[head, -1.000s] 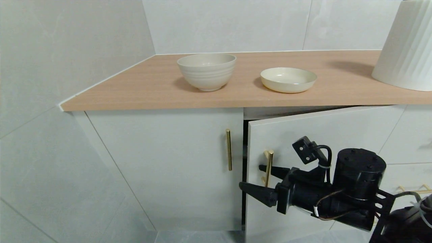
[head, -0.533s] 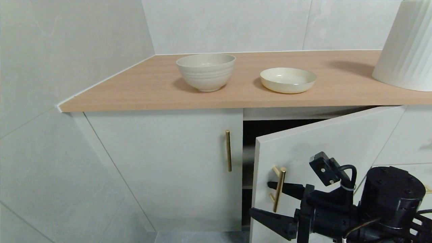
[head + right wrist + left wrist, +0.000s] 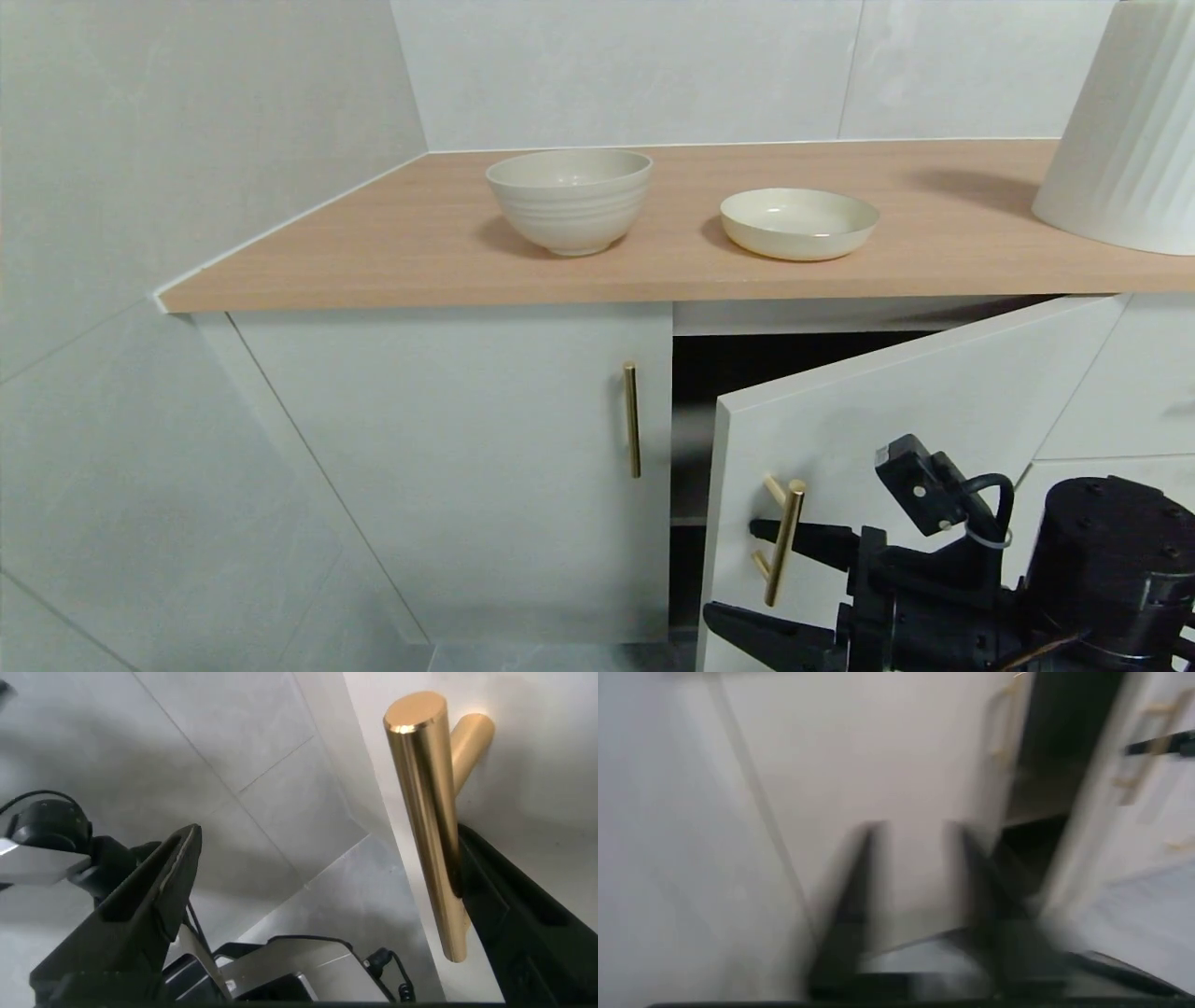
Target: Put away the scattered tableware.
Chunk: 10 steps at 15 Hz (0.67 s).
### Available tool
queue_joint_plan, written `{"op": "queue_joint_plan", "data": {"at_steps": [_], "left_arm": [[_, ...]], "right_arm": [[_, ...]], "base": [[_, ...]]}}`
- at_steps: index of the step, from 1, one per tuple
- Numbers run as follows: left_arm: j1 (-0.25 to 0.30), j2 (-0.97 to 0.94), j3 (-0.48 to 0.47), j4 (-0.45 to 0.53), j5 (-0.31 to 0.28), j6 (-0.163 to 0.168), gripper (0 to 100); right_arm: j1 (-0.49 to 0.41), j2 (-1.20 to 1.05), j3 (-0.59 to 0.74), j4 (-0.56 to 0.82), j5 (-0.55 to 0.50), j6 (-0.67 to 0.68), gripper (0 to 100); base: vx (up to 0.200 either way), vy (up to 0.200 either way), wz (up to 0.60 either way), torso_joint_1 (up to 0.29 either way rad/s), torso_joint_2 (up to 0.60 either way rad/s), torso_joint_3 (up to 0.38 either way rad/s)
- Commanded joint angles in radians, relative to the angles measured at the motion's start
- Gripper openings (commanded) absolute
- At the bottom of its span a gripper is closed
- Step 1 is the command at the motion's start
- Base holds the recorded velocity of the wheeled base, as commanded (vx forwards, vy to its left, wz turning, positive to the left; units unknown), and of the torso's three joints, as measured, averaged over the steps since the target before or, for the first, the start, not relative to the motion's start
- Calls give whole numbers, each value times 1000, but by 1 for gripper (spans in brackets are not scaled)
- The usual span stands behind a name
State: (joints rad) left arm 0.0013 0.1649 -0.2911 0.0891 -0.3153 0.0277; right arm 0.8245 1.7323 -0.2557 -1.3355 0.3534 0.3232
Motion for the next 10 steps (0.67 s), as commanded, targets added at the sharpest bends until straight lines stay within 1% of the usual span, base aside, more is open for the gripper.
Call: {"op": "queue_joint_plan", "data": {"at_steps": [1,2,4,5,6,7,8,9,10], "left_arm": [[0,258,-157,12,-97,0,0],[0,367,-230,9,-165,-2,0],[0,530,-326,9,-263,-5,0],[-1,585,-350,9,-292,-12,0],[-40,714,-405,6,-346,-64,0],[-96,798,-431,-17,-357,-127,0],[-159,880,-433,-88,-357,-210,0],[-210,956,-415,-184,-358,-275,0],[-256,1032,-384,-296,-358,-316,0]], "right_arm": [[1,-7,7,1,1,-1,100],[1,-20,10,1,1,0,100],[1,-30,16,1,1,2,100],[-1,-31,18,1,2,4,100],[-1,-30,20,3,2,4,100],[-1,-30,20,3,2,5,100],[-7,-31,16,3,2,7,100],[-21,-30,12,3,2,7,100],[-28,-30,10,4,2,7,100]], "base": [[0,0,0,0,0,0],[0,0,0,0,0,0],[0,0,0,0,0,0],[0,0,0,0,0,0],[0,0,0,0,0,0],[0,0,0,0,0,0],[0,0,0,0,0,0],[0,0,0,0,0,0],[0,0,0,0,0,0]]}}
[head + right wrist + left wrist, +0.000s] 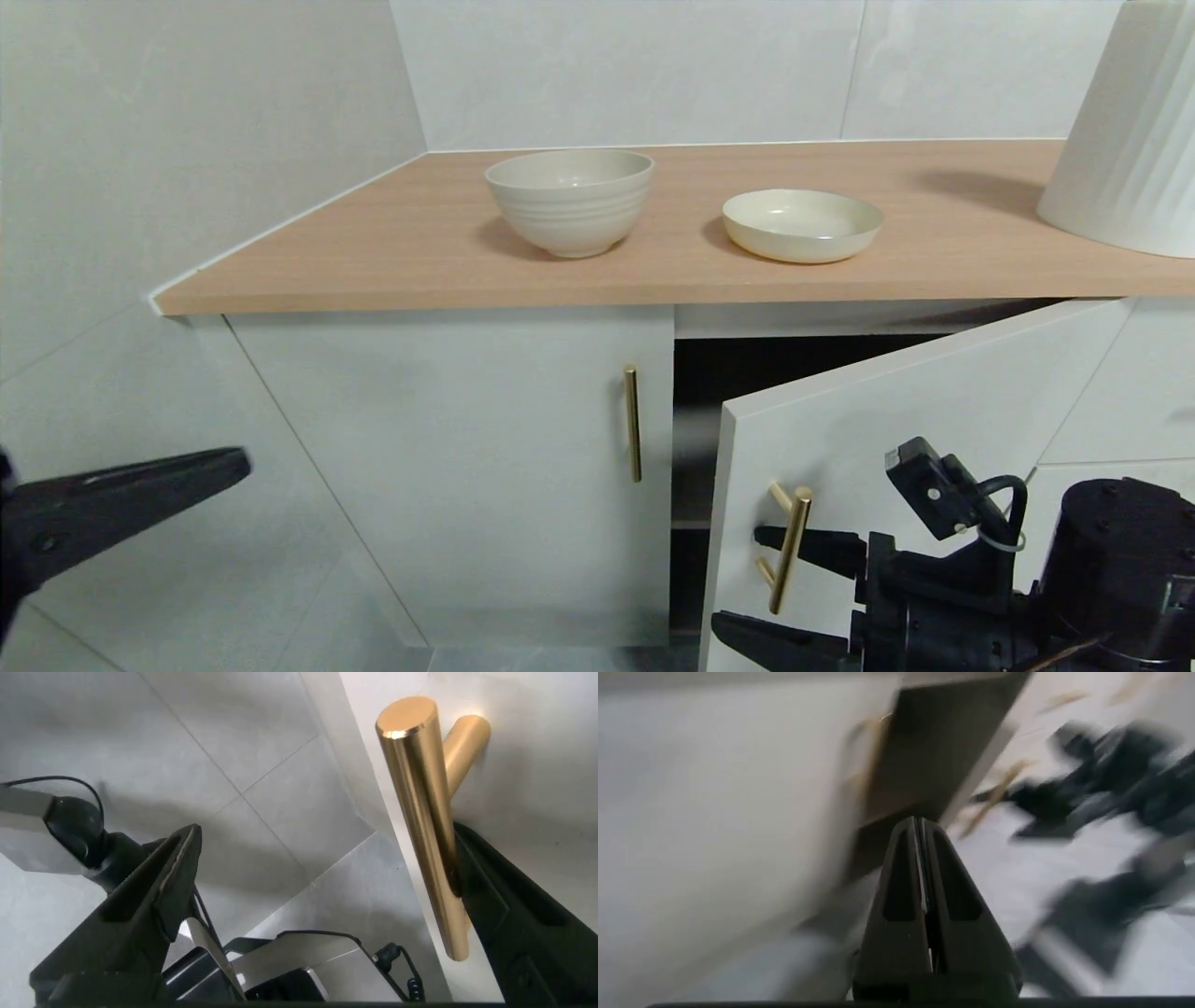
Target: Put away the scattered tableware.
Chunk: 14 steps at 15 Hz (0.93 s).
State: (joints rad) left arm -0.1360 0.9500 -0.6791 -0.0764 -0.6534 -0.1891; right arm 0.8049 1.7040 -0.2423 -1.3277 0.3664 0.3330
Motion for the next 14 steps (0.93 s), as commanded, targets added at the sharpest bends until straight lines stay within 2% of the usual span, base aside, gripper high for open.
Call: {"op": "queue_joint_plan", "data": {"at_steps": [1,3,5,8,11,13,14], "left_arm": [[-160,322,41,-256,-20,-128,0],[-254,458,107,-453,-18,-158,0],[-338,593,136,-589,-5,-165,0],[-438,786,115,-792,84,-162,0],[-522,951,112,-1040,238,-161,0],[-557,1010,93,-1140,247,-159,0],[-579,1032,61,-1151,247,-159,0]], "right_arm": [[-10,-1,-3,-1,-9,-3,100],[-9,-1,-2,4,-9,-3,100],[-9,-7,2,25,-7,-3,100],[-9,-44,2,64,-7,-3,100],[-9,-49,5,64,-7,-3,100],[-9,-49,3,64,-7,-3,100],[-9,-49,5,64,-7,-3,100]], "base": [[0,0,0,0,0,0],[0,0,0,0,0,0],[0,0,0,0,0,0],[0,0,0,0,0,0],[0,0,0,0,0,0],[0,0,0,0,0,0],[0,0,0,0,0,0]]}}
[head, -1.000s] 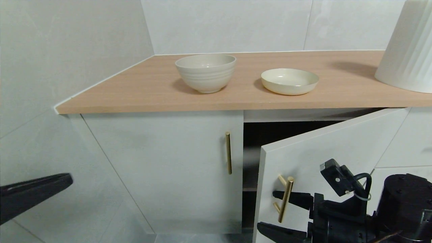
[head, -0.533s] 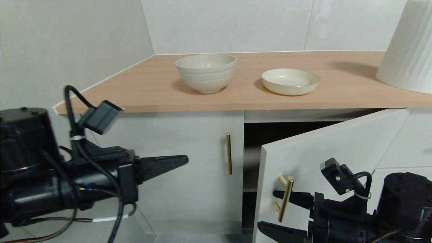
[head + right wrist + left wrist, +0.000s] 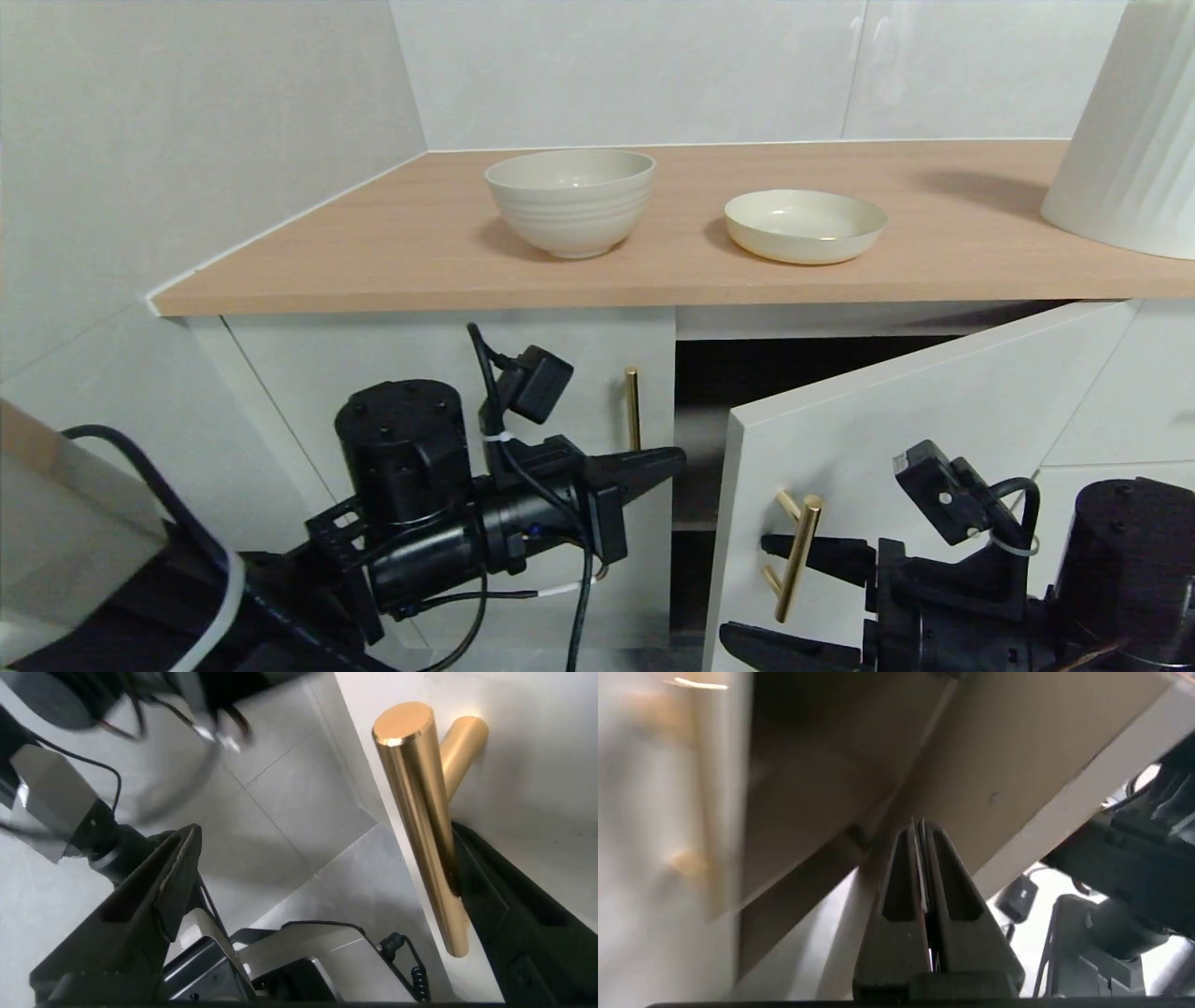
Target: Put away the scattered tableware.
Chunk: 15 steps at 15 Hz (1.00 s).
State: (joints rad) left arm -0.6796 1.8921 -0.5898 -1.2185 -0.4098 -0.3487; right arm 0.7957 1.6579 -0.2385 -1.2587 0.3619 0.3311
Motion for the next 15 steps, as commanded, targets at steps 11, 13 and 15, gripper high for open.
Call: {"op": "queue_joint_plan", "data": {"at_steps": [11,13,15], "left_arm": [[-120,212,-94,-177,66,57,0],[-123,212,-122,-173,65,57,0],[-146,214,-147,-131,65,57,0]], "right_arm": [[-81,-23,10,1,-8,-12,100],[-105,-69,30,50,-23,-12,100],[-107,-214,45,249,-186,-12,100]], "base": [[0,0,0,0,0,0],[0,0,0,0,0,0],[0,0,0,0,0,0]]}}
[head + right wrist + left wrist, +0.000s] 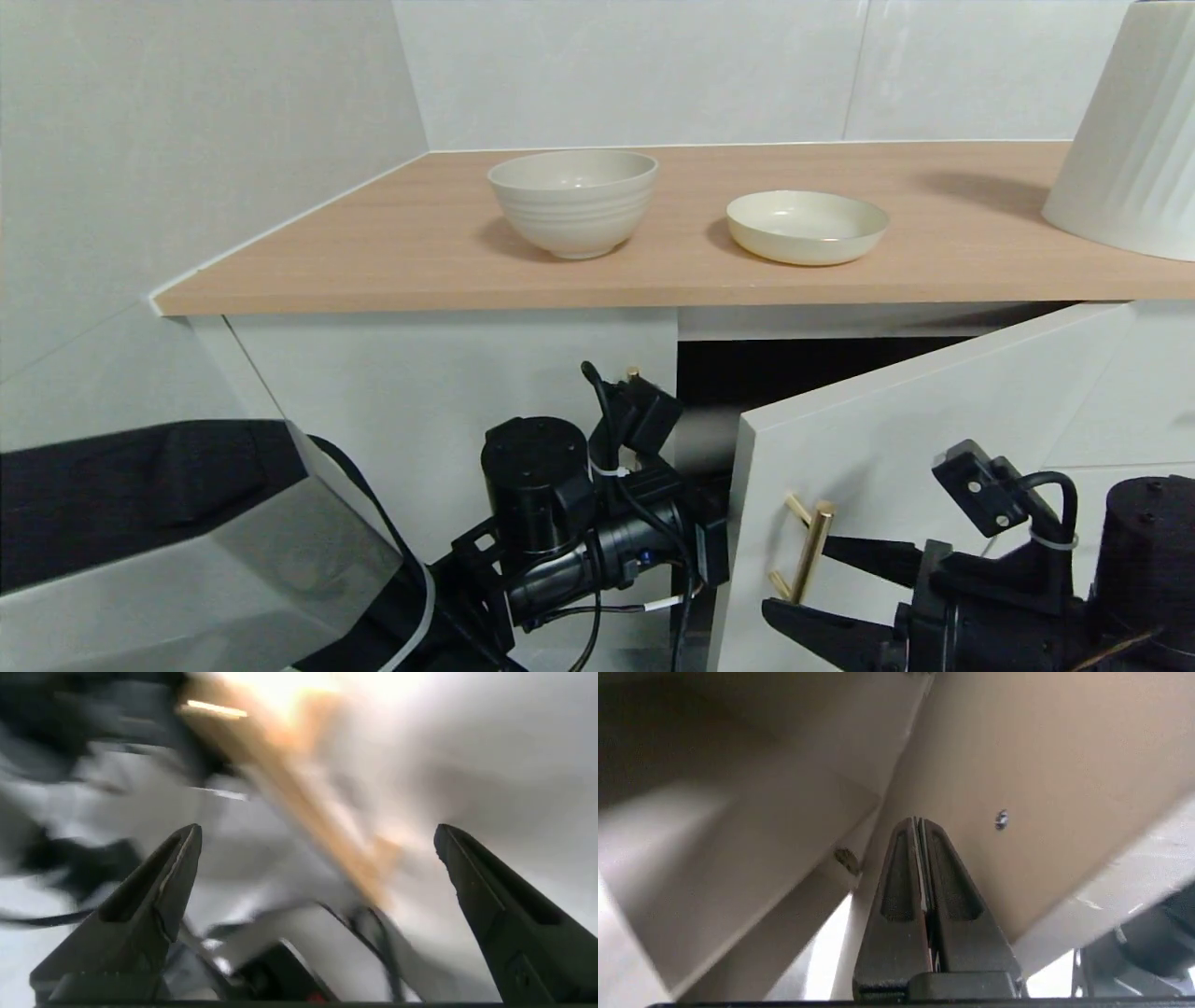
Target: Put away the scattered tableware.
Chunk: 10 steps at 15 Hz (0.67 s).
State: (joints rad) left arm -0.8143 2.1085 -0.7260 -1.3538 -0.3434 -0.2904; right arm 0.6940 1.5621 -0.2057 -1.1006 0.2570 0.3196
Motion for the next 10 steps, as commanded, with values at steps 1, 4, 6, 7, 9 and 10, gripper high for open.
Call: {"op": "queue_joint_plan", "data": {"at_steps": [1,4,6,7,9,10], "left_arm": [[-16,1,-6,7,-2,1,0],[-16,-1,3,9,0,27,0],[-16,-1,13,9,1,37,0],[-16,-5,20,9,1,37,0],[-16,-28,37,13,1,37,0],[-19,-38,40,24,1,37,0]], "right_arm": [[-5,-177,8,163,-113,-1,100],[-5,-355,-30,337,-117,-4,100],[-7,-448,-96,495,-119,-24,100],[-7,-475,-127,553,-119,-24,100],[-7,-494,-156,599,-119,-24,100],[-7,-494,-155,599,-119,-24,100]], "base": [[0,0,0,0,0,0],[0,0,0,0,0,0],[0,0,0,0,0,0],[0,0,0,0,0,0],[0,0,0,0,0,0],[0,0,0,0,0,0]]}}
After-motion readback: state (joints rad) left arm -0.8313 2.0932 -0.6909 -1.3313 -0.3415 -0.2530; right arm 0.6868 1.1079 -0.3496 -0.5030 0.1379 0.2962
